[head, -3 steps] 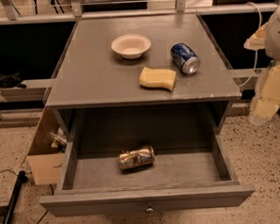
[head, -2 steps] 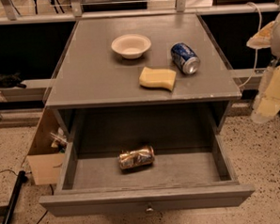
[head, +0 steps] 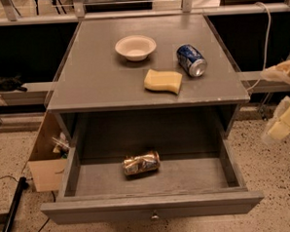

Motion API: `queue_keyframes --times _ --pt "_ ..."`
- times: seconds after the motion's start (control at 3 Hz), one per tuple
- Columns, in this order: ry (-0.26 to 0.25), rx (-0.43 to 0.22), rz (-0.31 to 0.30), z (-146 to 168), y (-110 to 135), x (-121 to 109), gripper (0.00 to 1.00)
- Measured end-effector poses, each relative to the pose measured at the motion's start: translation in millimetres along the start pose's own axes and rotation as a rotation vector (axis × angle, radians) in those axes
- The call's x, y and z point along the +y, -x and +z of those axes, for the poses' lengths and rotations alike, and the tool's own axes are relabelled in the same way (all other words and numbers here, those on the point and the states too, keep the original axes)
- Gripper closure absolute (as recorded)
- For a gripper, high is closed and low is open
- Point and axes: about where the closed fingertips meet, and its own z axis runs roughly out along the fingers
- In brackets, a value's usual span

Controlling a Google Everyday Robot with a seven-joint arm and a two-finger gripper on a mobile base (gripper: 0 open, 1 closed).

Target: Pick orange can from top drawer and place on counter

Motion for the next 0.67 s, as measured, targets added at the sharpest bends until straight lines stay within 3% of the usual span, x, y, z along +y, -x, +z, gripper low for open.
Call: queue_keyframes --times 0.33,0.67 --pt "0.050 -0.146 0.064 27.3 -10.3 -0.5 0.00" --pt "0.068 -0.189 0.082 33.8 -9.1 -0.3 0.00"
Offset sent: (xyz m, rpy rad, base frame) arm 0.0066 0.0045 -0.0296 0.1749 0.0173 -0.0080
